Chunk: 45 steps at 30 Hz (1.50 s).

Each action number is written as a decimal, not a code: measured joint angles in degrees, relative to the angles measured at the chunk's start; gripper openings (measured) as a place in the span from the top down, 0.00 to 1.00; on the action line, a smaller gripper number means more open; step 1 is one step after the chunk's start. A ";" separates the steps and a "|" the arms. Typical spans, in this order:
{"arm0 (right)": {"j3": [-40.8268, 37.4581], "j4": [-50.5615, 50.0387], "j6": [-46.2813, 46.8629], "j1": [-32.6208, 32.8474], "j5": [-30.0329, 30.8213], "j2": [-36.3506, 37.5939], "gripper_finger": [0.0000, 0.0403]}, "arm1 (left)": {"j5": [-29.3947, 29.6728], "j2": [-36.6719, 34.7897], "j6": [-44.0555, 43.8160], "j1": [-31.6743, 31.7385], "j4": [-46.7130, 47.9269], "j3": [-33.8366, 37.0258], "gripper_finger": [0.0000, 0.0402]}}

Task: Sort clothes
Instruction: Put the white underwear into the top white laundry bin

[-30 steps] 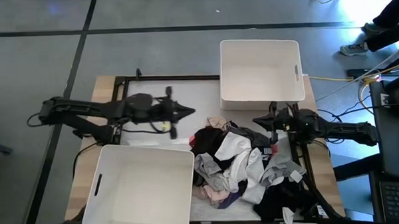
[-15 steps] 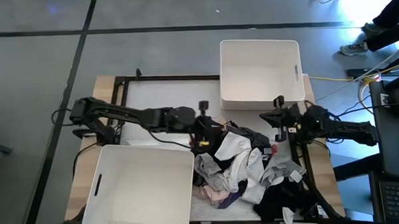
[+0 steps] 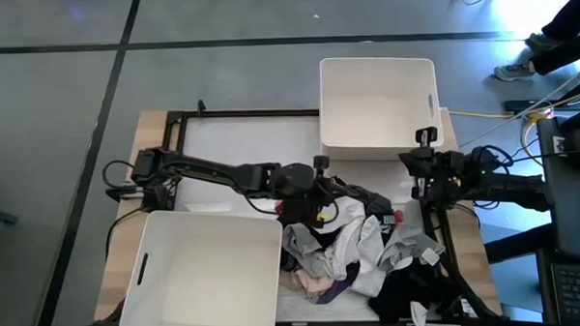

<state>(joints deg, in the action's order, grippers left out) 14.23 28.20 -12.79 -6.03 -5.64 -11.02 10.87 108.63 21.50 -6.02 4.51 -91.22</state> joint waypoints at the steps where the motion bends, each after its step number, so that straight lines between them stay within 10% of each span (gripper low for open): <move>1: 0.32 0.23 -0.49 0.00 0.00 -0.78 0.98 | 0.00 0.71 0.08 0.00 3.03 -2.00 0.99; 20: 2.66 2.33 0.15 0.00 -0.52 -11.26 0.98 | 0.19 6.78 -8.69 1.28 18.77 -12.00 0.45; 45: 2.63 1.18 0.04 0.00 -0.42 -11.26 0.98 | -9.42 11.58 -12.13 4.57 13.10 -5.68 0.44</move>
<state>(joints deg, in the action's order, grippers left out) 16.86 29.39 -12.75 -6.02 -6.06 -22.28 1.45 120.21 9.36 -1.45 17.60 -96.90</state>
